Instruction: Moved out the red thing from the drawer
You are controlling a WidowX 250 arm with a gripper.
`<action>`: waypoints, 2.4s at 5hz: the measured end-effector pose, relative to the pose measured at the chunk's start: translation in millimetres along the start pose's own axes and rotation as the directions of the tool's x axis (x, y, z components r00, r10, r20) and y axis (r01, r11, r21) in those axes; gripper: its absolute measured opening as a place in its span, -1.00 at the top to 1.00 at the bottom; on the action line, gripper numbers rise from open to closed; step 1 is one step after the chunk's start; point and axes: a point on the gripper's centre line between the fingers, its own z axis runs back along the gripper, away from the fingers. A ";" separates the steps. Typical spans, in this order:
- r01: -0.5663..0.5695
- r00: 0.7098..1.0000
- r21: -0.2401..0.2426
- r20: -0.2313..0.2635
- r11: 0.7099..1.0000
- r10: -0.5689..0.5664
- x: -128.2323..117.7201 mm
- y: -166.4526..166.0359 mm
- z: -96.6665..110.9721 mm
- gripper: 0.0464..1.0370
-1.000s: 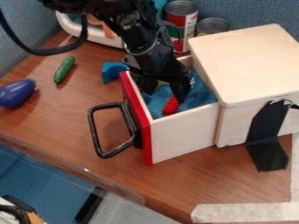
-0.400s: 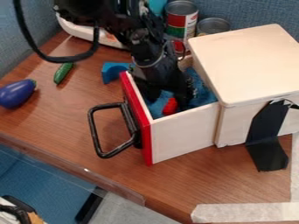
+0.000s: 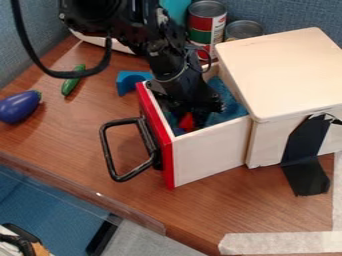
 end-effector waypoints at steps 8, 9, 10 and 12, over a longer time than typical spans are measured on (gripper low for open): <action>-0.189 0.975 0.076 0.131 0.979 0.178 -25.6 148.3 105.1 0.51; -0.206 0.975 0.097 0.104 0.974 0.196 -46.0 175.8 100.0 0.51; -0.199 0.978 0.121 0.082 0.973 0.190 -60.2 192.6 89.7 0.51; -0.199 0.980 0.137 0.023 0.970 0.198 -88.7 205.1 54.1 0.51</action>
